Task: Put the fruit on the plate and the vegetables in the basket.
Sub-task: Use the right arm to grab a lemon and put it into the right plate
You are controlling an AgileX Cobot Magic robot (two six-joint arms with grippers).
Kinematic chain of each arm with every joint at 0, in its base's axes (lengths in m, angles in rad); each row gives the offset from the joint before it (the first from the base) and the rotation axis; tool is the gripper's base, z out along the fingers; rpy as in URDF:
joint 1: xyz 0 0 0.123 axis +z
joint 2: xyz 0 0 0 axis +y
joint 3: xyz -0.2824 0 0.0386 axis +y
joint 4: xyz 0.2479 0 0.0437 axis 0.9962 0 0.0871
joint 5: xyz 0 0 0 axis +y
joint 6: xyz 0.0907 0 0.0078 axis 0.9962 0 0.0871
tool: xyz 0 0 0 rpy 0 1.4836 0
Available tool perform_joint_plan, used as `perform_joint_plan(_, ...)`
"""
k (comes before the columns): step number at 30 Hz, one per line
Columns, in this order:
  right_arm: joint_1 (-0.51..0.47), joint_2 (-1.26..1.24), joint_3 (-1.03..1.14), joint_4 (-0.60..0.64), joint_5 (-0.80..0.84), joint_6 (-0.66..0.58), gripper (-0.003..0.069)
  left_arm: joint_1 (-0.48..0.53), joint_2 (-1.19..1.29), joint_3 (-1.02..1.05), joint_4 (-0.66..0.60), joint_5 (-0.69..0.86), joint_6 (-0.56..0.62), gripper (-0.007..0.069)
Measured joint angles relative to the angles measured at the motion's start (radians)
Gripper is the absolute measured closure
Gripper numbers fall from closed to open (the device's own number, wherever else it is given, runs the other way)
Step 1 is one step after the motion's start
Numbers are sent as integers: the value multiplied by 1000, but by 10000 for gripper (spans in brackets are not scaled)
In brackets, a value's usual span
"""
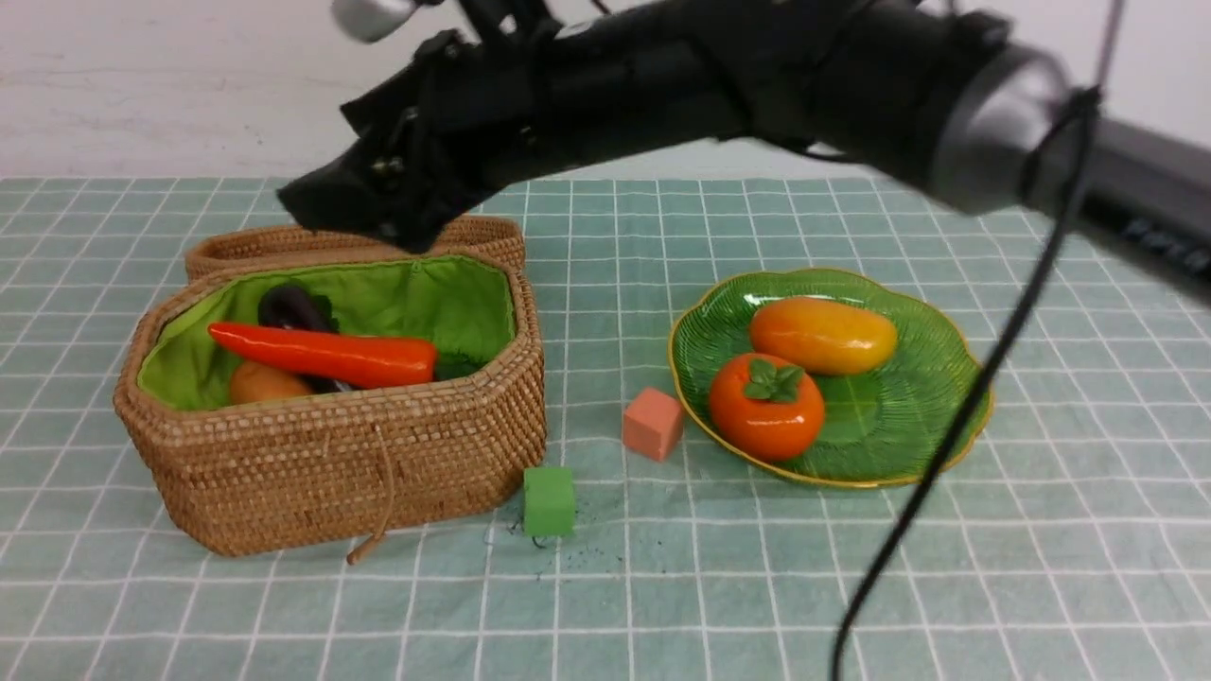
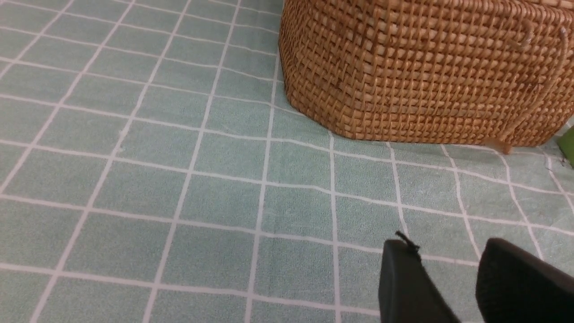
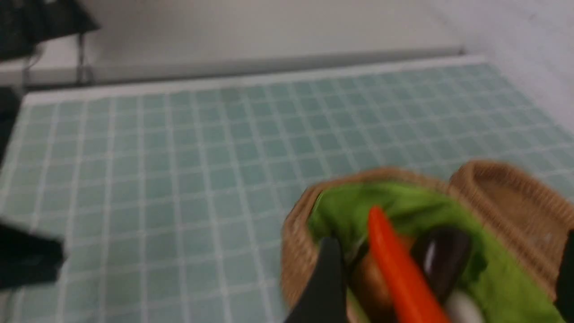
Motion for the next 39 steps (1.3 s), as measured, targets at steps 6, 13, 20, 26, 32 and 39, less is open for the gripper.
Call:
perform_joint_plan(6,-13,-209,116,-423,242,215,43,0,0,0,0,0,0,386)
perform_joint_plan(13,9,-496,675,-721,114,380,43,0,0,0,0,0,0,386)
perform_joint_plan(20,175,-565,973,-746,116,506,43,0,0,0,0,0,0,386)
perform_joint_plan(26,269,-564,1016,-758,114,581,43,0,0,0,0,0,0,386)
perform_joint_plan(32,273,-514,1016,-831,95,654,43,0,0,0,0,0,0,386)
perform_joint_plan(39,273,-449,1040,-854,52,677,43,0,0,0,0,0,0,386)
